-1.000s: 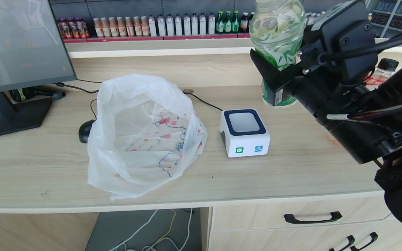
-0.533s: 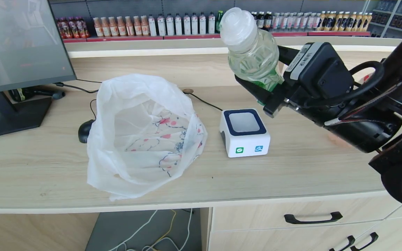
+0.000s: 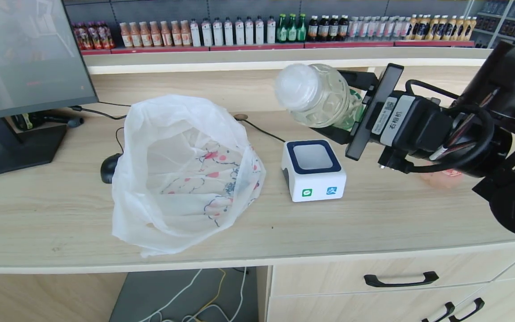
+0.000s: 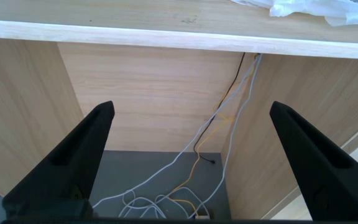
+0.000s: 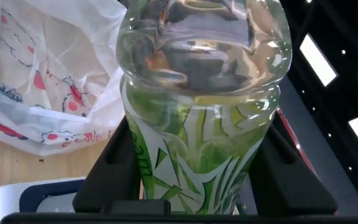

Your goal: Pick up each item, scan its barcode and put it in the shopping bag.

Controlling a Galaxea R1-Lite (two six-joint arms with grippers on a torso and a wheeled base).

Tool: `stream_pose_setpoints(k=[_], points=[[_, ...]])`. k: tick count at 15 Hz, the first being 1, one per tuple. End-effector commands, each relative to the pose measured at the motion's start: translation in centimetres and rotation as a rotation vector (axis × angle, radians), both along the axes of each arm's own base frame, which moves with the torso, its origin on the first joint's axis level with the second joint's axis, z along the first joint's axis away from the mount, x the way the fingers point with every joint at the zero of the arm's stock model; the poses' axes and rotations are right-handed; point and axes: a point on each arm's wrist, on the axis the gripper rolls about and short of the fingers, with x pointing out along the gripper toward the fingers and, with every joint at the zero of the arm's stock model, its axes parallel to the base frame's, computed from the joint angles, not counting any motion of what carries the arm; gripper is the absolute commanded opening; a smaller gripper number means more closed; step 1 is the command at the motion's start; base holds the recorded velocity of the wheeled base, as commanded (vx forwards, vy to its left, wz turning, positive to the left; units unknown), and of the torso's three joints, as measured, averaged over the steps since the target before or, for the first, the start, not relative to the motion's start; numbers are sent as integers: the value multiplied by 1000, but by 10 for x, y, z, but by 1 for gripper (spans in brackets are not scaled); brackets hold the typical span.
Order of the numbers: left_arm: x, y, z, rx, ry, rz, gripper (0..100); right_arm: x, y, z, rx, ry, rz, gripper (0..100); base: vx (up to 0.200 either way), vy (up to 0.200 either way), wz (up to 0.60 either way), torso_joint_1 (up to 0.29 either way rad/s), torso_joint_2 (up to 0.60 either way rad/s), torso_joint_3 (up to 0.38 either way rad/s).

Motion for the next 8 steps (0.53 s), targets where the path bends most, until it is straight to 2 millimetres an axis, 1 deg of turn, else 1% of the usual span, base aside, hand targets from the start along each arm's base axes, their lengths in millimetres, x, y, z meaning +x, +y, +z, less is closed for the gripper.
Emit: stream_pose_setpoints(k=[1,4,8], points=[[0,0,0,0,-1,1,100,4,0,-15,-38,23,3,0,0,0,0,0,0,0],[0,0,0,0,-1,1,100,4,1,-27,-75,31,10,0,0,0,0,0,0,0],[0,0,0,0,-1,1,100,6,2,-33,-90,34,13,0,0,0,0,0,0,0]])
